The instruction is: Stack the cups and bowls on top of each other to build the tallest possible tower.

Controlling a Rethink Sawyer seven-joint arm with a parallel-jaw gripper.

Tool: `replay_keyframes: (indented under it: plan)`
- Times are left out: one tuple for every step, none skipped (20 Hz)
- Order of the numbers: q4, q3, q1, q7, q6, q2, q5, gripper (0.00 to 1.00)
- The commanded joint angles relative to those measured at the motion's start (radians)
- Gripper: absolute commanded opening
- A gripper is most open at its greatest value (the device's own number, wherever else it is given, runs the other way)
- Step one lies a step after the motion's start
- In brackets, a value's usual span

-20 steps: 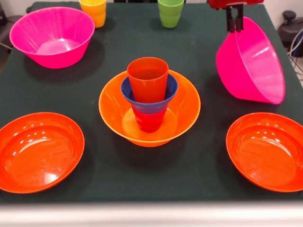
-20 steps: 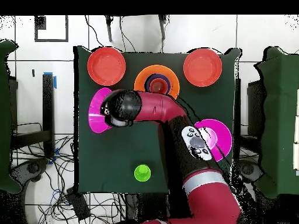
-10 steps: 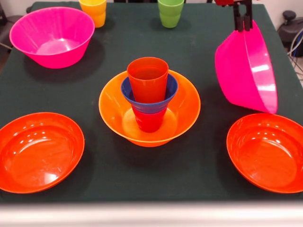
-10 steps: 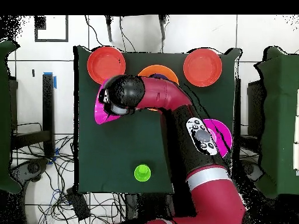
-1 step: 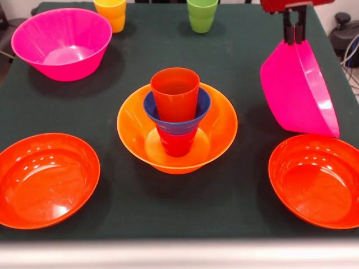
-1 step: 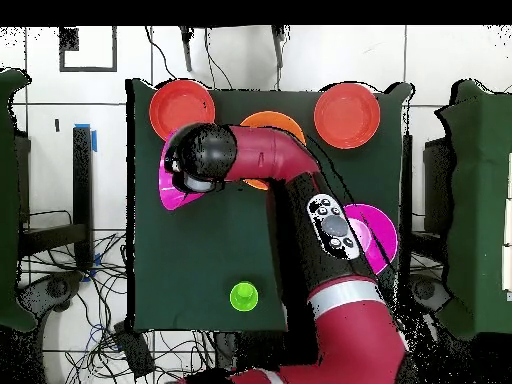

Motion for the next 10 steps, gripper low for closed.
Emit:
replay_keyframes:
  plan:
    - [-0.180,-0.080,0.102,0.057,0.046,0.150,-0.127,0.00]
    - [-0.183,-0.077,0.101,0.061,0.025,0.156,-0.119,0.00]
    - [-0.199,-0.077,0.102,0.051,0.036,0.165,-0.120,0.00]
    - [-0.203,-0.082,0.105,0.053,0.026,0.172,-0.121,0.00]
    - [-0.206,-0.086,0.107,0.055,0.017,0.179,-0.122,0.00]
    - [-0.207,-0.090,0.109,0.056,0.004,0.186,-0.121,0.00]
    - [-0.183,-0.092,0.108,0.056,-0.025,0.178,-0.122,0.00]
    - [-0.166,-0.096,0.109,0.053,-0.053,0.173,-0.129,0.00]
    - [-0.148,-0.099,0.110,0.049,-0.081,0.169,-0.135,0.00]
    - [-0.126,-0.102,0.110,0.051,-0.101,0.161,-0.137,0.00]
